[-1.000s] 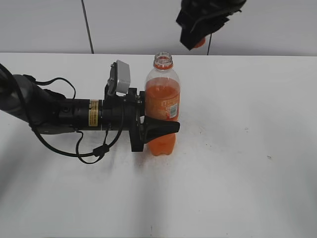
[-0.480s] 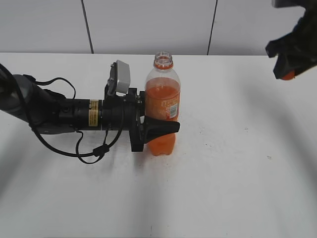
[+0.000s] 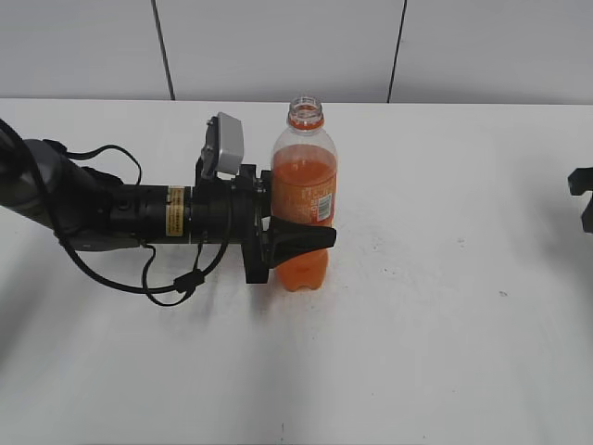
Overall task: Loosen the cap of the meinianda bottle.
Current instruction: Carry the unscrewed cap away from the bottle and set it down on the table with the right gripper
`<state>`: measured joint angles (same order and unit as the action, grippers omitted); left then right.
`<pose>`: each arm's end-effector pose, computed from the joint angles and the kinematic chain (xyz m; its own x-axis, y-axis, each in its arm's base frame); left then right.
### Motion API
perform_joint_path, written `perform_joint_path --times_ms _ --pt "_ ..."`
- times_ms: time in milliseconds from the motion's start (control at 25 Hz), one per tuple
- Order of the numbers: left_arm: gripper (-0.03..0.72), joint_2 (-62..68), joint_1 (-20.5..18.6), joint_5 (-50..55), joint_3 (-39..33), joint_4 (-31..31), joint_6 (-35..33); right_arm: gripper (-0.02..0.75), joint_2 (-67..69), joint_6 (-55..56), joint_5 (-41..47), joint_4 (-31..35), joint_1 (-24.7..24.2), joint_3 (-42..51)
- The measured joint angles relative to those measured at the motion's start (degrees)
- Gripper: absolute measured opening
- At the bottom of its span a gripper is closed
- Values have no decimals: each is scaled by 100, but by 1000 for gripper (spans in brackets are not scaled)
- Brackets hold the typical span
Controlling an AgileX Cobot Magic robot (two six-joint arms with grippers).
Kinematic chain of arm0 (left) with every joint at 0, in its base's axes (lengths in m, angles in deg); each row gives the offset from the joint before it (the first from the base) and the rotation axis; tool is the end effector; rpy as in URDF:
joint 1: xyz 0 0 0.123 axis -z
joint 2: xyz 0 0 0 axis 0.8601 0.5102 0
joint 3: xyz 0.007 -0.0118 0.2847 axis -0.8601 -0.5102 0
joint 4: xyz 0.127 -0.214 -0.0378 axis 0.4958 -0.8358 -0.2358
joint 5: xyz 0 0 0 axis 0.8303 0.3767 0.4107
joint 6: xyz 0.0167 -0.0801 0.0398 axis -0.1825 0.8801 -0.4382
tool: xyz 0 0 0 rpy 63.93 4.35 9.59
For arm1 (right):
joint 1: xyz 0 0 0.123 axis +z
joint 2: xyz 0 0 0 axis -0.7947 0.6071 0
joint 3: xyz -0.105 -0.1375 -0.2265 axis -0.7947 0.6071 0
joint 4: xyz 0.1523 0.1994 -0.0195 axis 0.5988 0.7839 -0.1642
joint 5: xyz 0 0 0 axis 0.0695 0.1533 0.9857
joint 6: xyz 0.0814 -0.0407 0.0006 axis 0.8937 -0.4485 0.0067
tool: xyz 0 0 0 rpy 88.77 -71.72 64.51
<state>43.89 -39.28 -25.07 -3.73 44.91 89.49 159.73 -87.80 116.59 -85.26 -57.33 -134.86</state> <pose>0.3377 -0.2079 0.0944 -0.0949 0.1519 -0.9838 0.9873 0.1406 -0.0736 0.3312 -0.0248 0.1859 -0.9474 0.0020 -0.3201 0.0016 1.0000 0.0016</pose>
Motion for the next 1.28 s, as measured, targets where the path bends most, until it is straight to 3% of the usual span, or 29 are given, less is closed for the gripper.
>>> perform_joint_path --times_ms 160,840,920,1120,1280 --pt "415 0 0 0 0 -6 0 269 100 -255 -212 100 -206 206" --pt "415 0 0 0 0 -18 5 274 949 -438 -570 451 -210 217" --pt "415 0 0 0 0 -18 5 311 949 -438 -584 455 -210 217" --pt "415 0 0 0 0 -18 5 515 949 -220 -594 455 -210 217" --pt "415 0 0 0 0 -19 5 556 949 -153 -576 469 -210 217"
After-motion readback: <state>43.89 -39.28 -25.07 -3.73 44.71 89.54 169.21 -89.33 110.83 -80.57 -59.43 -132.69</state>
